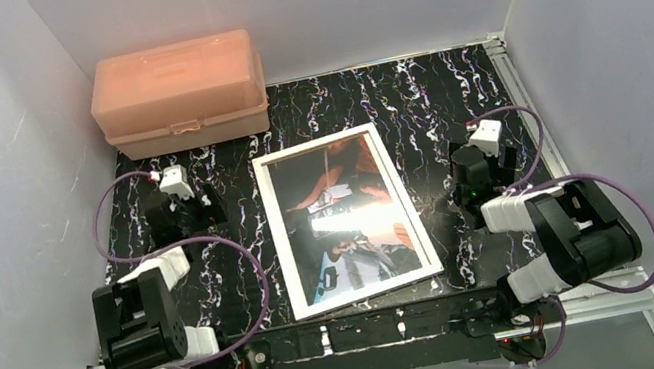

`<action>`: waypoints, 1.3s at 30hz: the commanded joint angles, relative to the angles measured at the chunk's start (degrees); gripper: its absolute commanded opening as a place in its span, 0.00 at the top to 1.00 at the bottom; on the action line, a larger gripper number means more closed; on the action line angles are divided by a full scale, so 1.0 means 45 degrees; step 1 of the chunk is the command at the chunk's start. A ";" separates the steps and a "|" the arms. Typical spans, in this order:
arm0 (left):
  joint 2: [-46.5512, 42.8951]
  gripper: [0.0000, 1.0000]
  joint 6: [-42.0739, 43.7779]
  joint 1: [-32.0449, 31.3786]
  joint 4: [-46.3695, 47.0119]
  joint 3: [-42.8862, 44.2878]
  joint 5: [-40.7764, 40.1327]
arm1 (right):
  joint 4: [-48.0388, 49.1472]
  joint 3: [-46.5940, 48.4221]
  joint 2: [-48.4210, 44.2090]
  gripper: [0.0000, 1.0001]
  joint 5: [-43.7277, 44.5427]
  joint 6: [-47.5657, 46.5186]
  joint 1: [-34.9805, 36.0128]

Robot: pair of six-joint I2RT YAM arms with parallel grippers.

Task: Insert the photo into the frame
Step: Reset both arms

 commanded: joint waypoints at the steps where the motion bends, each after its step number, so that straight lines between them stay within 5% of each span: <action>1: 0.0886 0.02 -0.0818 0.0068 0.2987 -0.0321 -0.0026 | 0.2383 0.0089 0.0704 0.01 -0.0372 -0.0188 -0.0639; 9: 0.1460 0.02 -0.0681 0.0053 0.3547 -0.0504 0.0431 | 0.3925 -0.0003 0.2185 0.01 -0.1706 -0.0775 -0.0831; 15: 0.2370 0.01 0.0263 -0.0627 1.2058 -0.4419 0.0953 | 0.6125 -0.1387 0.1779 0.01 -0.2524 -0.1260 -0.0843; 18: 0.1779 0.01 0.0025 -0.0631 0.8328 -0.2922 -0.0079 | 0.7356 -0.1479 0.2719 0.01 -0.3220 -0.1652 -0.0888; 21: 0.1654 0.01 0.0280 -0.1029 0.7155 -0.2476 -0.0794 | 0.5680 -0.0862 0.2568 0.01 -0.4537 -0.1060 -0.1678; 39: 0.1790 0.01 0.0273 -0.1060 0.7505 -0.2543 -0.0822 | 0.6554 -0.1219 0.2568 0.01 -0.4743 -0.1150 -0.1782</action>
